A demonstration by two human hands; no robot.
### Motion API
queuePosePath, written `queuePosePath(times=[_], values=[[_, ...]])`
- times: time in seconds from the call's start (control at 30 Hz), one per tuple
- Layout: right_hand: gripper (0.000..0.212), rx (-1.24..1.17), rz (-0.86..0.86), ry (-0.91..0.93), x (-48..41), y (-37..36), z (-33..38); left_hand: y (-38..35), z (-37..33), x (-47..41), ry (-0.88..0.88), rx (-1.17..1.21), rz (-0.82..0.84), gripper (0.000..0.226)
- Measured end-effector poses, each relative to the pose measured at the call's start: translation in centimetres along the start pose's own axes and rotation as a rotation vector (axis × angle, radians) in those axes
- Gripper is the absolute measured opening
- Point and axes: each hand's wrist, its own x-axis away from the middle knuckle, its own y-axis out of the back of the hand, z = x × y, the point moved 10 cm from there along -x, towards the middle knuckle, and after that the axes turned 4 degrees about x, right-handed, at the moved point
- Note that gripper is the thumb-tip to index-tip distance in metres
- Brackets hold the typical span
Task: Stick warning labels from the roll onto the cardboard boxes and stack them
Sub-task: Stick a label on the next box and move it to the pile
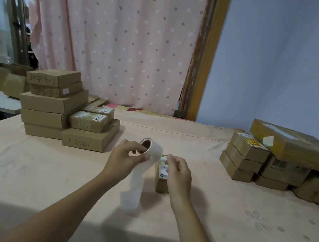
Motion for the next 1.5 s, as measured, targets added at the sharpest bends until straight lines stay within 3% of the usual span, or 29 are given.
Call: queuePosePath(times=[0.07,0.13,0.27,0.4,0.5,0.6,0.73,0.87,1.07,1.3,1.5], values=[[0.031,-0.12,0.161,-0.104,0.1,-2.2,0.5,-0.6,-1.3,0.0,-0.027,0.046,0.017,0.018],[0.033,-0.237,0.218,-0.139,0.1,-3.0,1.0,-0.6,-2.5,0.0,-0.055,0.072,0.006,0.02],[0.024,-0.278,0.158,-0.001,-0.3,-1.9,2.6,0.2,-3.2,-0.1,-0.086,0.027,-0.019,0.019],[0.014,-0.275,0.19,0.136,-0.2,-1.8,3.8,-0.3,-2.5,0.2,-0.003,-0.016,0.082,0.027],[0.012,-0.217,0.211,0.212,0.0,-2.2,4.4,-1.3,-2.2,0.6,0.093,0.173,0.218,0.041],[0.01,-0.186,0.236,0.257,0.4,-2.8,4.5,-1.5,-3.0,0.9,0.139,0.447,0.239,0.03],[0.016,-0.154,0.289,0.267,0.7,-3.8,4.4,-0.1,-2.2,0.6,0.142,0.415,0.126,0.016],[0.032,0.062,0.142,0.363,0.9,-2.8,5.3,1.9,-1.9,0.6,0.046,0.179,-0.013,0.009],[0.035,0.406,0.037,0.803,3.7,-4.3,10.3,2.6,-3.2,1.1,-0.126,0.007,-0.055,0.017],[0.03,0.555,-0.058,0.928,4.2,-5.4,10.7,2.7,-2.2,1.2,-0.068,0.056,-0.072,0.028],[0.017,0.572,-0.127,1.007,4.7,-5.1,10.9,3.2,-1.6,1.4,-0.086,0.008,-0.069,0.014]])
